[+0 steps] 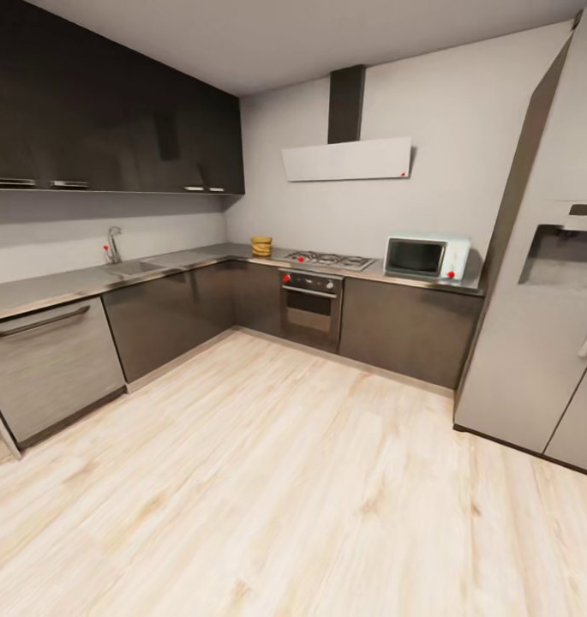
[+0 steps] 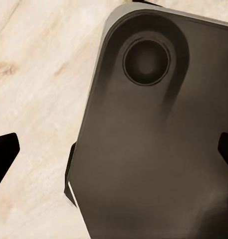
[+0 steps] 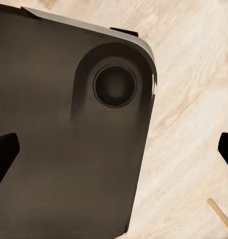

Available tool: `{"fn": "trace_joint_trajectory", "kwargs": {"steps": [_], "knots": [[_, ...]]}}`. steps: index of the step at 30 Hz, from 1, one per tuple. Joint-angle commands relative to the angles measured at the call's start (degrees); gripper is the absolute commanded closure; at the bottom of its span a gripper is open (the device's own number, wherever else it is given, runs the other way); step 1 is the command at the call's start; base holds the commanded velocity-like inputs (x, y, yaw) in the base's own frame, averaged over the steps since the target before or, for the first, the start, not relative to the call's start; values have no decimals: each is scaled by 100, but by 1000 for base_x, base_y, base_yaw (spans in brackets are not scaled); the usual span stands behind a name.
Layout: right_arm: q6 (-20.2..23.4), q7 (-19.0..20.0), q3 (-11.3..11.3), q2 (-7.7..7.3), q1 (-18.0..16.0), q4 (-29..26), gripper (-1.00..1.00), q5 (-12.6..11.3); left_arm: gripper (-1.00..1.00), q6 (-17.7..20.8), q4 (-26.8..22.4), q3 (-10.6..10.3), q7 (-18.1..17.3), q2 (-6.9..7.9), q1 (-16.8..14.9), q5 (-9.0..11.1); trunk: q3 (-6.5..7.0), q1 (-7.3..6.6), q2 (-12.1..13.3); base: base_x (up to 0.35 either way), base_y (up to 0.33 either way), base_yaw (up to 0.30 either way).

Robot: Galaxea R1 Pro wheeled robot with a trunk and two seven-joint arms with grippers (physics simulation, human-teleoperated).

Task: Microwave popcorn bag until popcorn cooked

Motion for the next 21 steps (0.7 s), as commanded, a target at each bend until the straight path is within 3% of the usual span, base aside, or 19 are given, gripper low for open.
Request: {"fn": "trace_joint_trajectory", "kwargs": {"steps": [1,14,21], "knots": [[-2,-35,14,1,-1,2,-100,47,-100,-12,-7,5,16,-2,2,23,-4,4,-2,326,0,0],[-30,-35,22,-6,-1,8,-100,61,-100,-22,-7,12,17,-2,2,23,-4,4,-2,325,0,-3],[-30,-35,6,-6,-1,11,-100,37,-100,-23,-7,12,17,-2,2,23,4,4,-2,325,0,-200]]}}
